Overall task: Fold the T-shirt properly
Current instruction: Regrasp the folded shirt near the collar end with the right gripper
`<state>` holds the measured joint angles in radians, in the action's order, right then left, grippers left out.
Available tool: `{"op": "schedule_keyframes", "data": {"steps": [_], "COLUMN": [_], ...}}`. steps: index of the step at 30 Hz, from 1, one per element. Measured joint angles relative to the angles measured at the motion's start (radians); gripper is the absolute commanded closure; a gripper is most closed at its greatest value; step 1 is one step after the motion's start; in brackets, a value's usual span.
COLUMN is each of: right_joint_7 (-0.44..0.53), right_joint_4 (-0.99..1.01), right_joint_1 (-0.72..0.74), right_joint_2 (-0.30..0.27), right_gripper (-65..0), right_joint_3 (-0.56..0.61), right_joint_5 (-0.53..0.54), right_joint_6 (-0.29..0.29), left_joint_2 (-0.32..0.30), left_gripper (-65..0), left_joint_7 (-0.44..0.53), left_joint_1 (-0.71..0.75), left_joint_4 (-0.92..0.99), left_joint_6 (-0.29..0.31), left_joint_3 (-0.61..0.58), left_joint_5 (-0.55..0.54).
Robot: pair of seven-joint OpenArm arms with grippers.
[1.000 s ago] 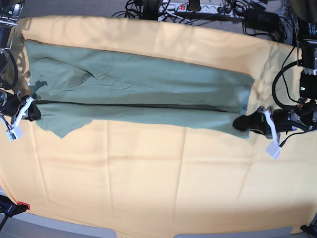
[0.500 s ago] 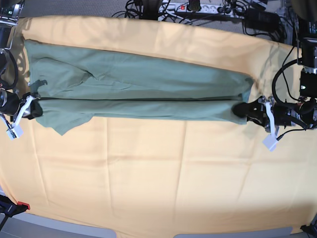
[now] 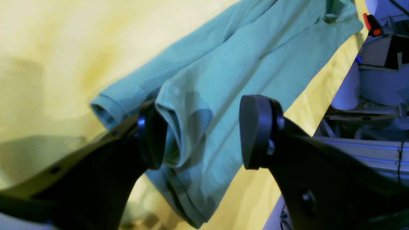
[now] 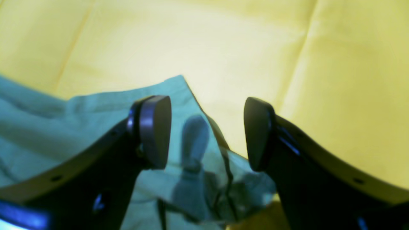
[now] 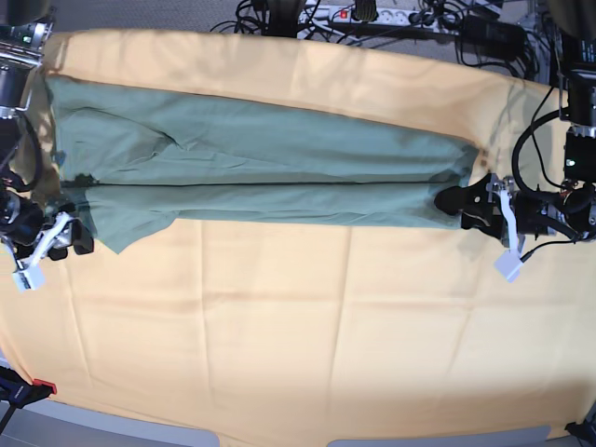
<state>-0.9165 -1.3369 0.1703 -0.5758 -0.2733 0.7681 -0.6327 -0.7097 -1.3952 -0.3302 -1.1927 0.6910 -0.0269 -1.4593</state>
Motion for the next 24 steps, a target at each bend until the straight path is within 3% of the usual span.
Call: {"op": "schedule_keyframes", "data": {"steps": [4,8,11,16,19,24], "right_joint_7": [0.046,0.109,0.127,0.140,0.065,-0.054], "right_joint_4": [0.010,0.074,0.128,0.172,0.175,0.174], "right_joint_1": [-0.001,0.000,0.000,0.008,0.009,0.008], "right_joint_2": [0.067,0.097,0.114,0.129,0.124,0.128], "right_gripper": [-37.9,-37.9,-37.9,-37.9,-37.6,-33.8], "right_joint_3": [0.000,0.000,-0.002,-0.004,-0.006,-0.005], "right_joint_5": [-0.087,-0.159,-0.148,-0.136,-0.033,0.129], "right_joint_6": [0.016,0.019,0.023,-0.020,-0.060,-0.064], "left_joint_2": [0.000,0.000,0.000,0.000,0.000,0.000], "left_gripper": [-37.3,-37.3,-37.3,-37.3,-37.3,-37.3], "left_joint_7": [0.003,0.003,0.003,0.003,0.004,0.003], "left_joint_1": [0.000,0.000,0.000,0.000,0.000,0.000], "left_joint_4": [0.000,0.000,0.000,0.000,0.000,0.000], "left_joint_6": [0.000,0.000,0.000,0.000,0.000,0.000], "left_joint_3": [0.000,0.000,0.000,0.000,0.000,0.000], "left_joint_5": [0.000,0.000,-0.001,0.000,0.000,0.000]}}
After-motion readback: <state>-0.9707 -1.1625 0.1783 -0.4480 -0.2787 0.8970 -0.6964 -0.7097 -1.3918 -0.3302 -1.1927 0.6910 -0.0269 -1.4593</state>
